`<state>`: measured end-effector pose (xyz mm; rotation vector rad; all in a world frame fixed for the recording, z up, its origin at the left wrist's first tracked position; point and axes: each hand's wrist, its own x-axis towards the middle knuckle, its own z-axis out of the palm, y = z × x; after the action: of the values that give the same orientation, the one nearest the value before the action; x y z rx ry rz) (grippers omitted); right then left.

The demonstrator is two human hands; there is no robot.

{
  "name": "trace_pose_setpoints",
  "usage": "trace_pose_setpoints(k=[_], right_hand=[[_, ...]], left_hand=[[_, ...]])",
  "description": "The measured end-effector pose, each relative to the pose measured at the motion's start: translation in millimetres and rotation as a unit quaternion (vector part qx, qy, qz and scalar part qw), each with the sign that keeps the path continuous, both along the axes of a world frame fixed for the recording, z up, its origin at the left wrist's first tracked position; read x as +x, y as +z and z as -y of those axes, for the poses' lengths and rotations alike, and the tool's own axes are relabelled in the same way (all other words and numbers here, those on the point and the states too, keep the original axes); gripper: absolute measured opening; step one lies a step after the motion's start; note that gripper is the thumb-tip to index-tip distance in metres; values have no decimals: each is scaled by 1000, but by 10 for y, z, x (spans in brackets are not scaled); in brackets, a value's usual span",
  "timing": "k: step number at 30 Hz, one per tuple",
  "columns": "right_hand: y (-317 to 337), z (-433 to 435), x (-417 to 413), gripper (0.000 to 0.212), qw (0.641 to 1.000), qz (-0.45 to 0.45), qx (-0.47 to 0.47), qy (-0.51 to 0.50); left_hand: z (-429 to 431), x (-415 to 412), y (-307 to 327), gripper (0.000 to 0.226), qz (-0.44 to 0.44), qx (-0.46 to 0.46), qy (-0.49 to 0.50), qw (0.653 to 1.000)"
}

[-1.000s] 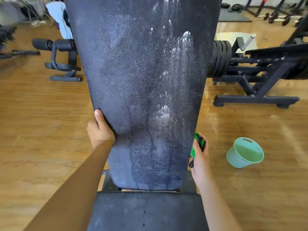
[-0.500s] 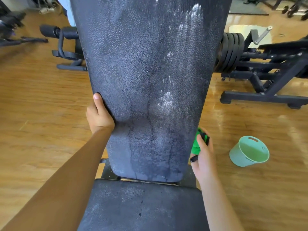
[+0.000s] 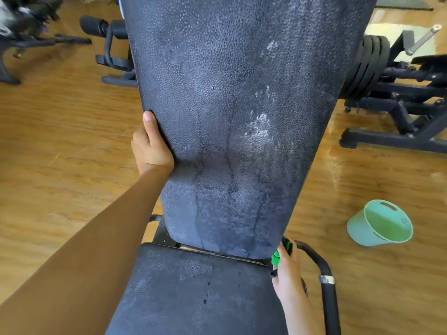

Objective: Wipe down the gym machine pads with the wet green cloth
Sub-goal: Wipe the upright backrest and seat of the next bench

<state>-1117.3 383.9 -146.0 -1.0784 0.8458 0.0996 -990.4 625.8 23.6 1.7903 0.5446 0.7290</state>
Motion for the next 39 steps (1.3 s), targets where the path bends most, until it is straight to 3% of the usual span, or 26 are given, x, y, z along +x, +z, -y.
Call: trace_pose_setpoints(k=[5,9,14,18,23,30,33,36,39], right_hand=[[289,103,202,21,996,70,40,-27],[408,103,254,25,991,129,11,-23],[-54,26,9,21,995,57,-85,17],[-175,34,-11,18,993,-9,-104,46],[-88,18,-36,25,995,18,-96,-1],[736,4,202,30,981,149,-110,-47],[1271,25,332,32,963,219,-147,-47],[1790,22,268,36,940,271,-207,-15],[2097,-122,44,36,929,285,-235,35]], left_hand=[[8,3,-18,50,0,10,-1,1000],[-5,14,-10,51,-3,11,5,1000],[-10,19,-13,50,-3,23,8,1000],[-25,31,-23,51,-5,15,7,1000],[-29,14,3,56,3,17,-7,1000],[-34,-32,55,66,6,50,-11,999],[-20,-82,122,58,0,42,-31,999],[5,-160,207,64,-37,-39,-57,997],[-38,-244,289,49,-74,-126,-122,982]])
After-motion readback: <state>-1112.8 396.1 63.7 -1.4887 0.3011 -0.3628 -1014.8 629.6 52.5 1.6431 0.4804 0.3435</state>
